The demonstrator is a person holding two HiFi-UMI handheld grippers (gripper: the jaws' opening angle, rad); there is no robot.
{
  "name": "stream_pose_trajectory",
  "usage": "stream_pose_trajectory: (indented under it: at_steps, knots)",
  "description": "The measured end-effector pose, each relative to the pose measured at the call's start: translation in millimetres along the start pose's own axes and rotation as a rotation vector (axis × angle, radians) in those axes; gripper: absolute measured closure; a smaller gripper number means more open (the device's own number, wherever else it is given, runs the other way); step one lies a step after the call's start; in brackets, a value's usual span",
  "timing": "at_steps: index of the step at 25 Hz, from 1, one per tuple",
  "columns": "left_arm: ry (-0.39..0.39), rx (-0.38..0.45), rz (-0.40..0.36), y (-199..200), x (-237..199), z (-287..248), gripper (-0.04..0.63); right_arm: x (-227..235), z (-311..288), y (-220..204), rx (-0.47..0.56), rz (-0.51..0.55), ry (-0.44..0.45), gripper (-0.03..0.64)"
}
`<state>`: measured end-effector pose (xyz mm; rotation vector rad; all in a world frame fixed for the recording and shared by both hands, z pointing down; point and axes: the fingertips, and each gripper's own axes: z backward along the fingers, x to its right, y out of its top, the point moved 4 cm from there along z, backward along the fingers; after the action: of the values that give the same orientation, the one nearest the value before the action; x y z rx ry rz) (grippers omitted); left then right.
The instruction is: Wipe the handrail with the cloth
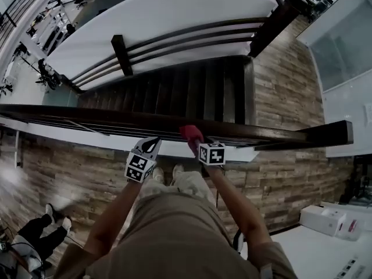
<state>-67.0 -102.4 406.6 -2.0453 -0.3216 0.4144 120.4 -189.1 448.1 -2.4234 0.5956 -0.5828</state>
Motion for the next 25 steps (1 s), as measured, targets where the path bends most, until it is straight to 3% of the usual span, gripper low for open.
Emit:
stream_pose_trajectory:
  at_steps: [5,11,19,25]
  knots:
    - [-0.034,0.010,-0.046,12.0,28.7,-42.6,0.580,56.3,12.9,-4.5,0.021,-0.044,-0.036,0.535]
    - [-0.025,0.021,-0.088,41.2,82.9,-83.4,0.580,116.6,43.2,-14.9,0.037,-0.076,0.002,0.535]
    - [-0.028,0.005,-0.100,76.0,214.1,-183.2,0.580,240.7,93.5,-24.6,0.036,-0.072,0.090,0.535]
    - [-0.050,-0.018,-0.118,84.8,308.4,-253.1,0.580,335.5,133.2,-39.6,0.037,-0.085,0.104,0.535]
